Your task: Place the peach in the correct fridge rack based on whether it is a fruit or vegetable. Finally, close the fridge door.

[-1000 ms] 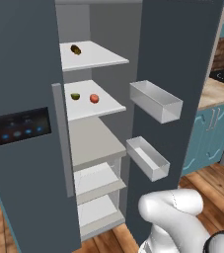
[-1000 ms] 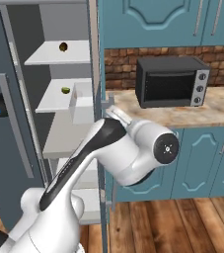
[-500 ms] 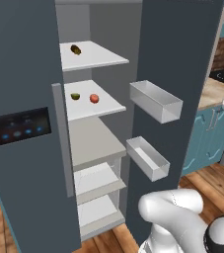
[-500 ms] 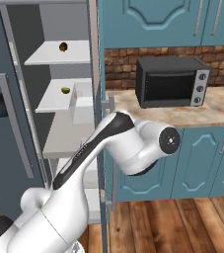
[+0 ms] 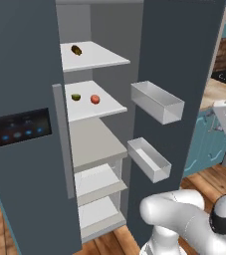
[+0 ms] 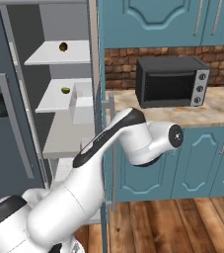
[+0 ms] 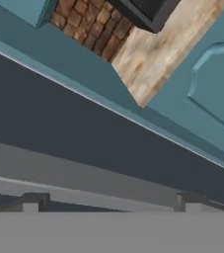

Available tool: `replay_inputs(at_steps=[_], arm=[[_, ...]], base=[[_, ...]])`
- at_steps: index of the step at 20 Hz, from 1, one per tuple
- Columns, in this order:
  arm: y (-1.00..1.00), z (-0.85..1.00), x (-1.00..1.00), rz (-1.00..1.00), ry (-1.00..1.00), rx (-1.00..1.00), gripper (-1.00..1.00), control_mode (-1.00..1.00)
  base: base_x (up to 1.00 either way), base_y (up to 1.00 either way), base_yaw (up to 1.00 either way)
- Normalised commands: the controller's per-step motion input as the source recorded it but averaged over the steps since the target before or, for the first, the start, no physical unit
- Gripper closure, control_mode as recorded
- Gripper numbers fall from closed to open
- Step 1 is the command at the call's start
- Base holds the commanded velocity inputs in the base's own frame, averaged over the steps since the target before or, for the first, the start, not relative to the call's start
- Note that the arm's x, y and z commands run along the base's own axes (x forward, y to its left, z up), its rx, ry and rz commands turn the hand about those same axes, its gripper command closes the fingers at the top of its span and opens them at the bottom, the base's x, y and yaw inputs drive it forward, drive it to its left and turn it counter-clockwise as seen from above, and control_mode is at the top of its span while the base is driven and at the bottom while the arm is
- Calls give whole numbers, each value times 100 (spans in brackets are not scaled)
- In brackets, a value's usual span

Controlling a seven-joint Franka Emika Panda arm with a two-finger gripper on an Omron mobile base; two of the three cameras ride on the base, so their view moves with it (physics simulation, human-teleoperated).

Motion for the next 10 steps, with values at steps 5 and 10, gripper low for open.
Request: replay_inputs(at_steps=[5, 10], arm=[[2, -23, 39, 12, 12, 14, -100, -100], [8, -26, 37, 12, 7, 9, -100, -100]], base=[[0, 0, 0], [0, 0, 0]])
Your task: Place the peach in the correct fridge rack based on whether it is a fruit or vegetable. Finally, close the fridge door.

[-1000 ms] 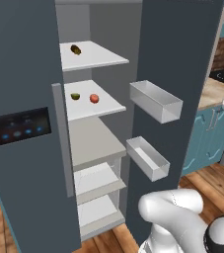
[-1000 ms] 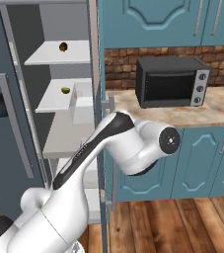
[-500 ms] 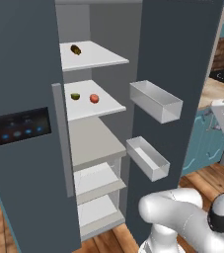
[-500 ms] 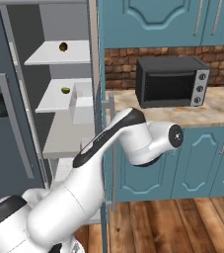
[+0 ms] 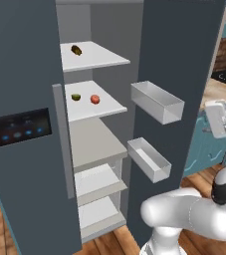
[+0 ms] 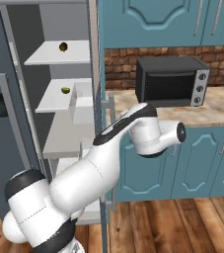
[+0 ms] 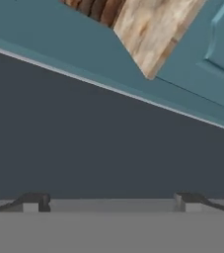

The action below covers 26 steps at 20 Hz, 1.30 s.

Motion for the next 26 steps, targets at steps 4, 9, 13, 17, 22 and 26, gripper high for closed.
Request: replay_inputs(at_steps=[4, 9, 13, 17, 22, 26], arm=[[8, -36, 33, 12, 4, 4, -100, -100], [6, -43, 29, 15, 4, 2, -100, -100], [19, -33, 32, 14, 4, 0, -100, -100], [14, -18, 22, 14, 0, 4, -100, -100], [37, -18, 1, 19, 0, 2, -100, -100], [75, -24, -4, 21, -5, 0, -100, -100]], base=[[0, 0, 0], [0, 0, 0], [0, 0, 0], [0, 0, 0], [0, 0, 0], [0, 0, 0]])
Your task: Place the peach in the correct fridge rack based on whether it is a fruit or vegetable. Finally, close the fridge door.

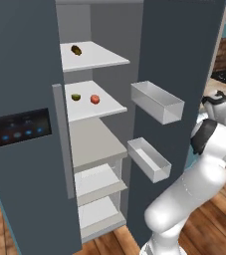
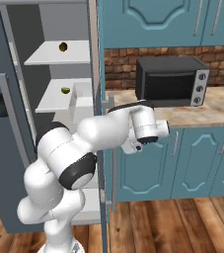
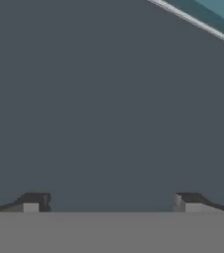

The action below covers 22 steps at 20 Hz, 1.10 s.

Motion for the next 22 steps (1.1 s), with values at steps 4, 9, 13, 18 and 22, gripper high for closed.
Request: replay_inputs(at_steps=[4, 9, 13, 18, 22], arm=[[96, -23, -9, 21, -12, -2, -100, -100], [100, -28, -22, 21, -21, -9, -100, -100], [100, -23, -22, 20, -22, -12, -100, -100], [100, -19, -8, 17, -21, -13, -100, -100], [96, -15, 0, 10, -11, -11, -100, -100]], base=[[0, 0, 0], [0, 0, 0], [0, 0, 0], [0, 0, 0], [0, 0, 0]])
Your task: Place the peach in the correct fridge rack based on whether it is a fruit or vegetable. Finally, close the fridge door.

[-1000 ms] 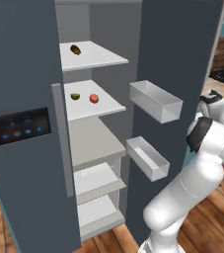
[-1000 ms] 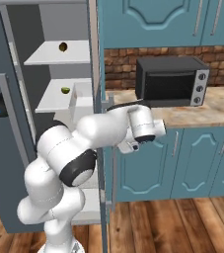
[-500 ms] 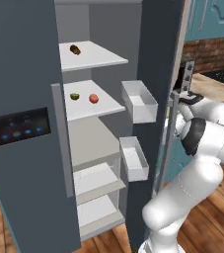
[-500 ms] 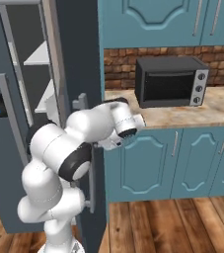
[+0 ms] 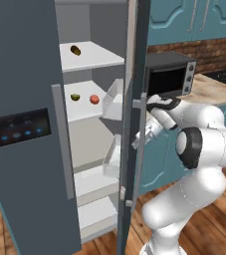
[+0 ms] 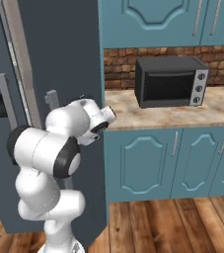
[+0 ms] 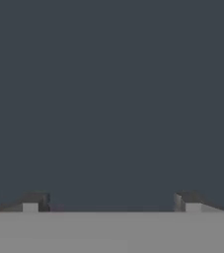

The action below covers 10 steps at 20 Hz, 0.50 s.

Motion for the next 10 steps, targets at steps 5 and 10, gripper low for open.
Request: replay_inputs(at_steps=[5, 10], arm=[[72, -4, 0, 2, -2, -6, -100, -100], [67, 0, 1, 0, -8, -6, -100, -100]], base=[[0, 0, 0], [0, 0, 0]])
